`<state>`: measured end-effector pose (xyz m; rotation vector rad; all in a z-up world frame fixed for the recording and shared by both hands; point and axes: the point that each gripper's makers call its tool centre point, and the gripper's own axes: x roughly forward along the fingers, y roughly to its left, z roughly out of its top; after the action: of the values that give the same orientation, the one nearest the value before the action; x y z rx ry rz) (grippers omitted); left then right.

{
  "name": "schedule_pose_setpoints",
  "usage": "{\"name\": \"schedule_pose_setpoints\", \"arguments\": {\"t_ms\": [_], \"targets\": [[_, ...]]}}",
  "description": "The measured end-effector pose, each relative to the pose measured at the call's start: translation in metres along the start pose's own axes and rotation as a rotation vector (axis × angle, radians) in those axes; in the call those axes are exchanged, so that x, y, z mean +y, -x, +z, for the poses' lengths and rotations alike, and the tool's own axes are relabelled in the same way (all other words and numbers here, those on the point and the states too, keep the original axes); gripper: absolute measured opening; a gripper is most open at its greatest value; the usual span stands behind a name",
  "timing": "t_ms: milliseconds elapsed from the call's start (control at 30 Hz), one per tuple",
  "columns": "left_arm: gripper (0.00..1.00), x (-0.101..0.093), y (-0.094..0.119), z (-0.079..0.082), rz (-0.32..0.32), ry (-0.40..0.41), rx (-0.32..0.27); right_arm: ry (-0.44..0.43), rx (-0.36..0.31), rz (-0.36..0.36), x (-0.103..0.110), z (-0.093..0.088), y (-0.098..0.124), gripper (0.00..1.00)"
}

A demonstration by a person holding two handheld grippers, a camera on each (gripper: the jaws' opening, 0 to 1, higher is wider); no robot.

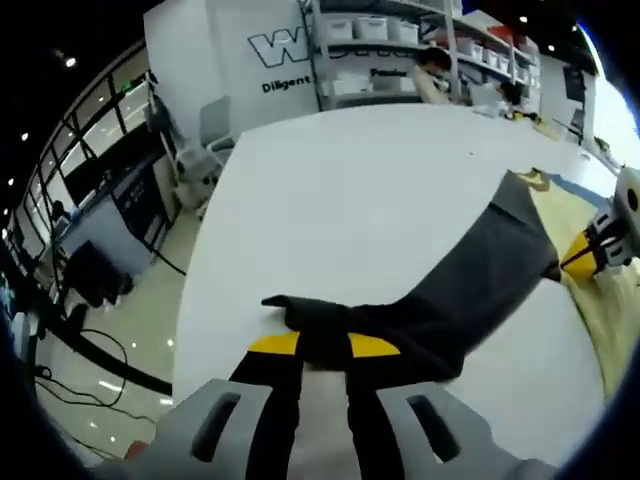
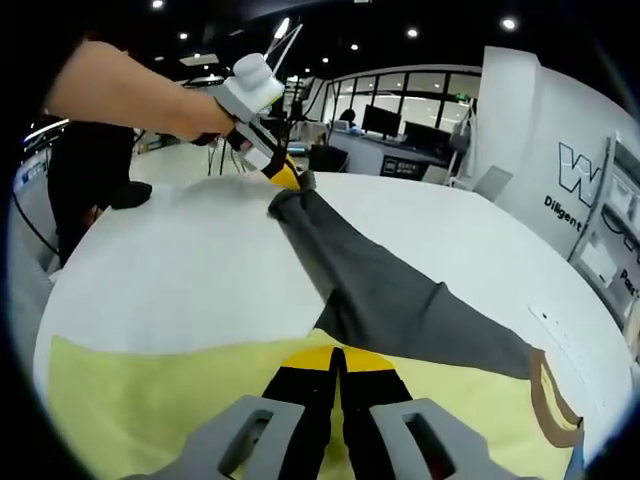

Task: Fold the garment on the visible template until the final outline fits inside the template.

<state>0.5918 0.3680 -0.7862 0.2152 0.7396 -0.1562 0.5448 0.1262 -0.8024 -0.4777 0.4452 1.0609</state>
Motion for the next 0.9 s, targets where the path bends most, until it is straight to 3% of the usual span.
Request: {"name": "schedule_pose_setpoints", "arguments": {"t_ms": [233, 333, 500, 733, 900], "targets": [[0.07, -0.005, -0.004, -0.001, -0.009, 0.018, 0.004, -0.001, 0.001, -0.002, 0.000, 0.000, 0.000, 0.00], [0.00, -0.004, -0.003, -0.002, 0.004, 0.012, 0.014, -0.002, 0.000, -0.003, 0.000, 0.000, 0.000, 0.00], [0.00, -0.003, 0.002, 0.000, 0.021, -0.006, 0.023, -0.002, 0.000, -0.003, 0.000, 0.000, 0.000, 0.00], [0.00, 0.013, 0.026, 0.004, 0.036, 0.073, 0.024, -0.001, 0.000, -0.007, 0.000, 0.000, 0.000, 0.00], [0.00, 0.024, 0.045, 0.004, 0.052, 0.083, 0.014, 0.003, 0.006, -0.006, 0.000, 0.000, -0.001, 0.00]]}}
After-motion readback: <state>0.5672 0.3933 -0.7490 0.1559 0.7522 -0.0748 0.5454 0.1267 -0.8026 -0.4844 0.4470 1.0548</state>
